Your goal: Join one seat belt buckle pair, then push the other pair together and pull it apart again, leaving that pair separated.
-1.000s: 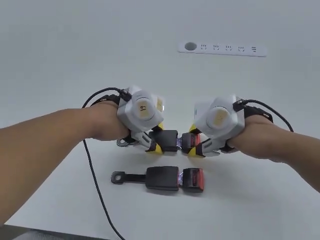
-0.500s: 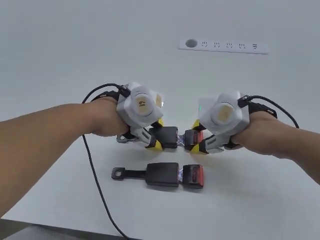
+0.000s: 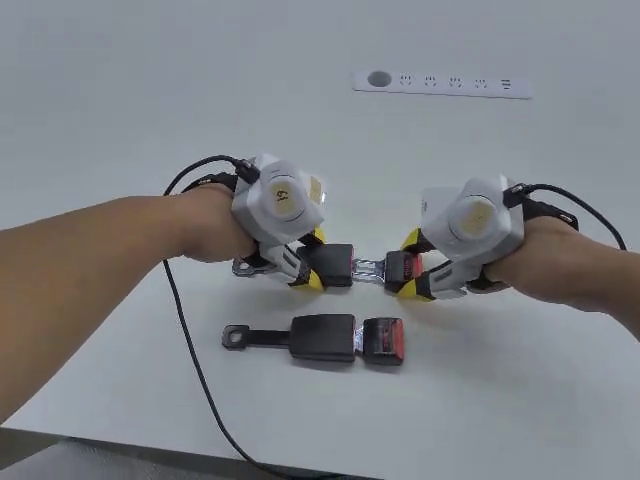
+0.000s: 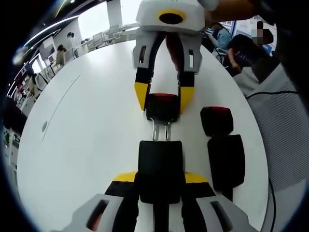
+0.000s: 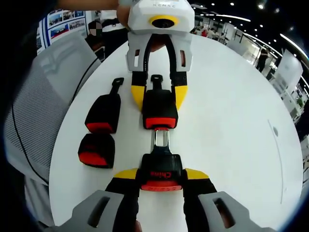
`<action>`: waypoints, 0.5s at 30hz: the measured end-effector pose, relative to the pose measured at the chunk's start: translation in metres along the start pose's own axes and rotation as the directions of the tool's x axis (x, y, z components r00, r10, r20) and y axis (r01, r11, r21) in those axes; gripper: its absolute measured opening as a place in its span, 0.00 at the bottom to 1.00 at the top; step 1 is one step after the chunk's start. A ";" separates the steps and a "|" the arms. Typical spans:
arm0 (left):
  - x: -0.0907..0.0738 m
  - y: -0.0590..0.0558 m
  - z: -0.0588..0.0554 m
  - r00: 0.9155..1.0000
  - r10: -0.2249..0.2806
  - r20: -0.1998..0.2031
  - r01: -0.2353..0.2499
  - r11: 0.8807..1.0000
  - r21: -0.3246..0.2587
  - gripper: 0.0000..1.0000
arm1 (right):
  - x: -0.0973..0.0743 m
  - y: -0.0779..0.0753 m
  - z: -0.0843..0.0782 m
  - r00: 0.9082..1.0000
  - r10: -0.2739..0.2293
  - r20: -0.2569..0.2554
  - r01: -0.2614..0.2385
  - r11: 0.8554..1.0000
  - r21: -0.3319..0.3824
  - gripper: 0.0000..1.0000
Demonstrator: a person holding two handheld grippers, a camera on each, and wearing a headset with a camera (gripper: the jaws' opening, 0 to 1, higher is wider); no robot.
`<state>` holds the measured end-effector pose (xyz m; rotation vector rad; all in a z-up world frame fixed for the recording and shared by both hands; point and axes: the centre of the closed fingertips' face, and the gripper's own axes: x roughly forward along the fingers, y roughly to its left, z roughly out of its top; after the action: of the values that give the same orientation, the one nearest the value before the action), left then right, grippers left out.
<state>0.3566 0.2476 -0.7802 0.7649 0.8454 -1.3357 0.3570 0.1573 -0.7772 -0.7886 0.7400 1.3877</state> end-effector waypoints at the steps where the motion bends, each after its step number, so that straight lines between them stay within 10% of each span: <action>1: 0.000 -0.001 0.001 1.000 -0.001 0.000 0.001 1.000 0.000 0.33 | -0.003 0.000 -0.004 1.000 -0.004 -0.005 0.004 1.000 0.001 0.31; 15: -0.001 -0.002 0.002 1.000 0.000 0.014 0.000 1.000 -0.005 0.34 | -0.035 0.000 -0.060 0.997 -0.017 -0.070 0.019 0.999 0.031 0.32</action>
<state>0.3550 0.2459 -0.7780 0.7509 0.8376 -1.3371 0.3558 0.0885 -0.7811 -0.8202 0.8051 1.3350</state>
